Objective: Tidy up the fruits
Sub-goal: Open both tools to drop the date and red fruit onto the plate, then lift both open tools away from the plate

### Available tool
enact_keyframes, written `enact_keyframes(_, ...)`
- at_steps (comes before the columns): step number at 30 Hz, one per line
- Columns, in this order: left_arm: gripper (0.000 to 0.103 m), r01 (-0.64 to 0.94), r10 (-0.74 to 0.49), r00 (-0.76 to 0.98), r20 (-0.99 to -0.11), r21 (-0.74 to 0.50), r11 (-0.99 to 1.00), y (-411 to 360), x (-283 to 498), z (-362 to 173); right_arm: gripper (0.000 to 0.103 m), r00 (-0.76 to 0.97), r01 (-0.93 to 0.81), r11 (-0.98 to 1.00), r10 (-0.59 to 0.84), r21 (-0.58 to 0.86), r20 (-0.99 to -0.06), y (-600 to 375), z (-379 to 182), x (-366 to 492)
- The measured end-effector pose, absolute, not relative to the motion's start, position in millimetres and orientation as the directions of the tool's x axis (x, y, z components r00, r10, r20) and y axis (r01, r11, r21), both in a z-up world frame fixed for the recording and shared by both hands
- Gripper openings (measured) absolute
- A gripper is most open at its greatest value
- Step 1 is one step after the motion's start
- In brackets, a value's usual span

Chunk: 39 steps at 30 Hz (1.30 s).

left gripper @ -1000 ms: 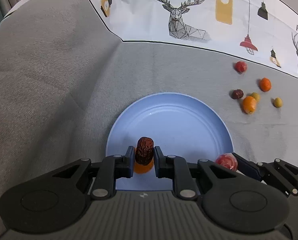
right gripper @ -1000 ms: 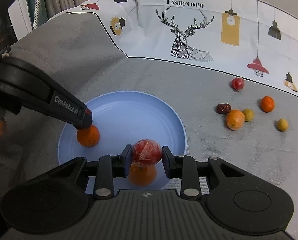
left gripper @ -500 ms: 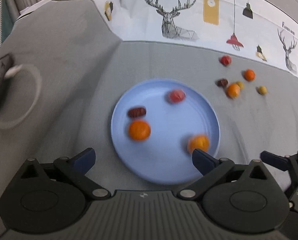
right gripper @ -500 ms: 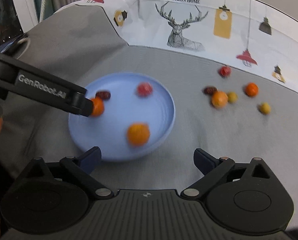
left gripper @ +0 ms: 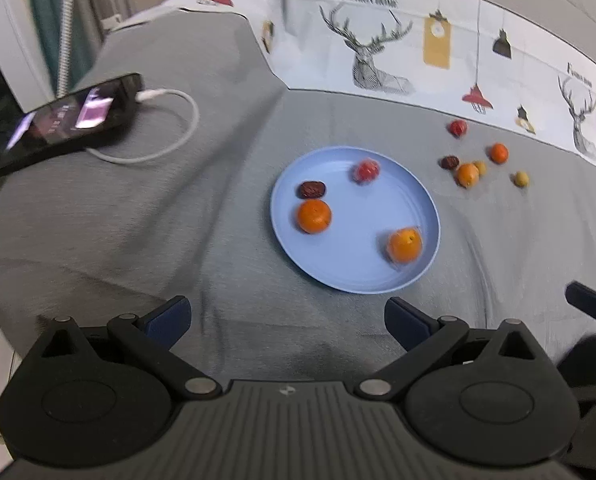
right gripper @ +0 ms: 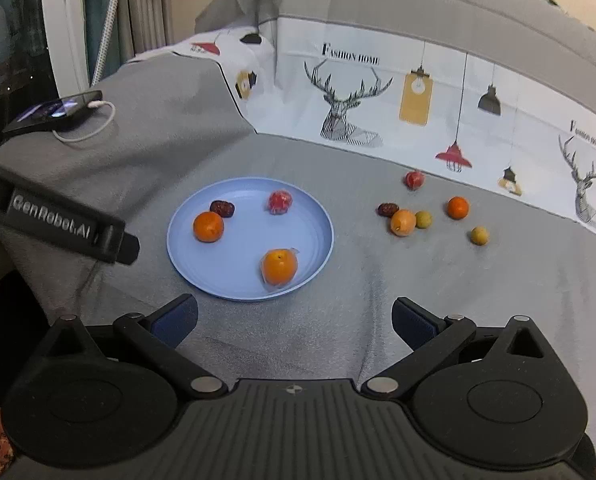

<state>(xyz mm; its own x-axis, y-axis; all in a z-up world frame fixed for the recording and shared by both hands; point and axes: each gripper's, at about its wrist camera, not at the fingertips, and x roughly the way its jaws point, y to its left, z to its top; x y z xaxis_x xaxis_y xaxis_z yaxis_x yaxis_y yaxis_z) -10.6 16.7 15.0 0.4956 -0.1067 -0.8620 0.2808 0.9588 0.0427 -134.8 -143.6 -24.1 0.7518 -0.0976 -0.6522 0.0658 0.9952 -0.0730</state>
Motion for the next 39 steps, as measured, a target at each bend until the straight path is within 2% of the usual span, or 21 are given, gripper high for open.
enact_keyframes(13, 0.103, 0.290, -0.104, 0.543, -0.833, 0.069, 0.955, 16, -34, 33, 0.102, 0.793, 0.072, 0.994, -0.108, -0.083, -0.599, -137, -10, -155)
enact_keyframes(39, 0.103, 0.290, -0.092, 0.525, -0.846, 0.076, 0.954, 18, -26, 26, 0.102, 0.776, 0.085, 0.994, -0.108, -0.067, -0.621, -140, -16, -150)
